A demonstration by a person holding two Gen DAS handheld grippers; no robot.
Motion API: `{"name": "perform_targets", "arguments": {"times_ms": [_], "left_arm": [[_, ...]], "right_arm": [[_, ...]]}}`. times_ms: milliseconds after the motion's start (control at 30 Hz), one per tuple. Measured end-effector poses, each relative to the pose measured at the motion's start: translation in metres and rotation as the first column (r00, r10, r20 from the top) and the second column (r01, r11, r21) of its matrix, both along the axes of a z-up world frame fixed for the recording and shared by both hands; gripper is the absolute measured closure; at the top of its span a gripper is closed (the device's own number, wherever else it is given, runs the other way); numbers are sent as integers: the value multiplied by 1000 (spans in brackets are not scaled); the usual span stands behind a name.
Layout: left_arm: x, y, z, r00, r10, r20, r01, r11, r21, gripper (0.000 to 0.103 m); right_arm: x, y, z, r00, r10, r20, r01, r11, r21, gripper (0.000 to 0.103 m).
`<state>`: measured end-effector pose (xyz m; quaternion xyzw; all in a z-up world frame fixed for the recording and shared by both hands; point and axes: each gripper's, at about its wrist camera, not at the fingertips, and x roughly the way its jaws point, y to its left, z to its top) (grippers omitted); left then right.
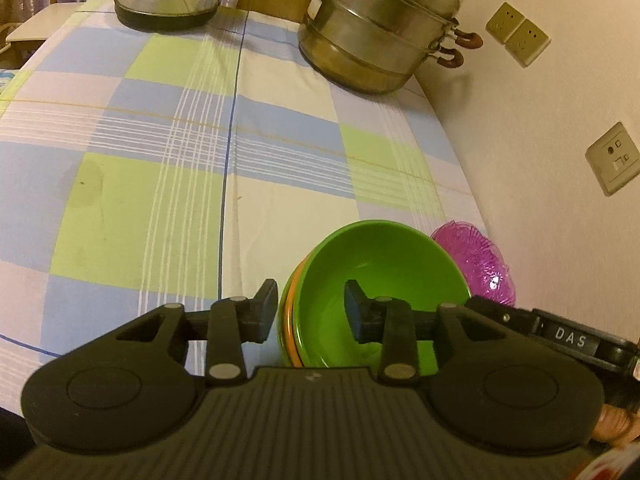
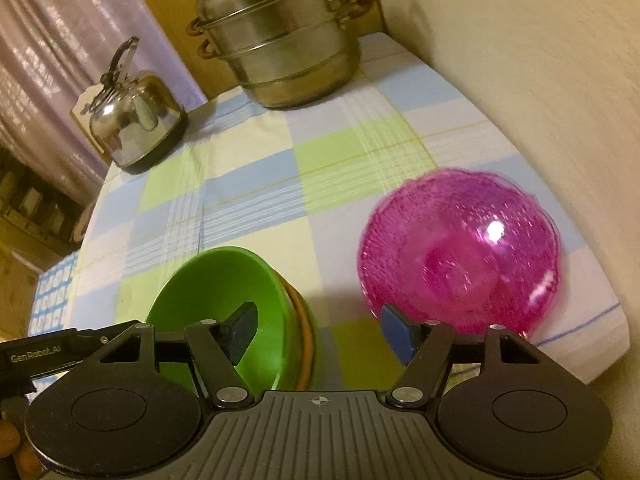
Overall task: Organize plates and bowls
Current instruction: 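Open both grippers and withdraw them from the green bowl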
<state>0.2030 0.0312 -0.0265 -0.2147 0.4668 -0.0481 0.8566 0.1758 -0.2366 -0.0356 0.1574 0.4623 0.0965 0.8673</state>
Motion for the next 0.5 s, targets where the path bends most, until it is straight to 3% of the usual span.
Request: {"name": "perform_targets", "arguments": {"times_ms": [67, 233, 367, 433, 500], "left_arm": [[-4, 0, 2, 1000, 2, 9, -2, 1000, 12, 64], [-16, -1, 7, 1000, 10, 29, -11, 999, 51, 40], [-33, -4, 14, 998, 3, 66, -10, 995, 95, 31], [-42, -7, 18, 996, 1, 87, -11, 993, 115, 20], [-51, -8, 21, 995, 2, 104, -15, 992, 129, 18]], "right_arm": [[-5, -6, -2, 1000, -11, -11, 11, 1000, 19, 35], [-17, -12, -2, 999, -34, -17, 35, 999, 40, 35], [-31, -14, 0, 999, -51, -18, 52, 997, 55, 28], [-38, -16, 3, 999, -52, -12, 53, 997, 56, 26], [-46, -17, 7, 999, -54, -6, 54, 997, 59, 25]]}}
